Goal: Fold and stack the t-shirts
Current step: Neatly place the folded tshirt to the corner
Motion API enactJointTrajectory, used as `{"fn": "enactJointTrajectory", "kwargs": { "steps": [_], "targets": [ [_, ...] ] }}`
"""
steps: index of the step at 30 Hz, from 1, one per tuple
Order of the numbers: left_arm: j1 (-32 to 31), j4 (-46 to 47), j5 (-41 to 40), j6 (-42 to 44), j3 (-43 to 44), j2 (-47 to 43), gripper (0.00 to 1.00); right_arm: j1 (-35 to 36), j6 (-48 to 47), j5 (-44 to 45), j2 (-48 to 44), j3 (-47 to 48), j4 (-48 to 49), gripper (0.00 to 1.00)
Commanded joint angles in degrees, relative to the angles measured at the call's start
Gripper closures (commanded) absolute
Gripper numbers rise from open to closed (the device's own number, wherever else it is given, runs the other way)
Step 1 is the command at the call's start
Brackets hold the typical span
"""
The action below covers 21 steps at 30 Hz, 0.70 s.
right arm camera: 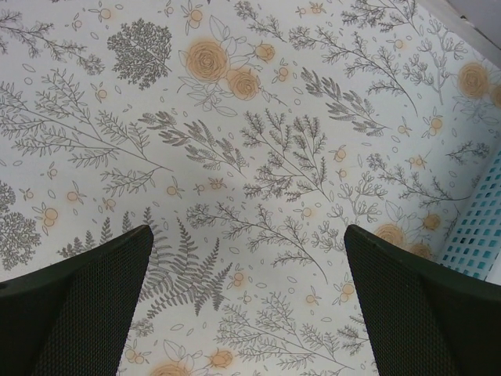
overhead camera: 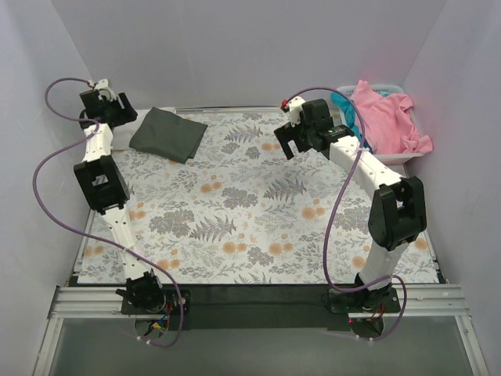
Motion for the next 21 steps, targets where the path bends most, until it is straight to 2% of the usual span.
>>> {"fn": "enactJointTrajectory", "kwargs": {
  "steps": [1,11,21],
  "targets": [
    [2.8,-4.9,11.0,-2.7,1.1,2.3,0.39,-0.1,-0.8,-1.6,-0.9,-0.4,-0.4,0.02],
    [4.3,-5.5,17.7,-4.8,5.3,8.5,0.38,-0.1,-1.8,-1.6,2.0,2.3,-3.4,0.02],
    [4.8,-4.0,21.4,-7.8,3.8,7.2,0.42,-0.1,-1.9,-1.6,4.8,6.2,-5.5,0.02]
  ]
}}
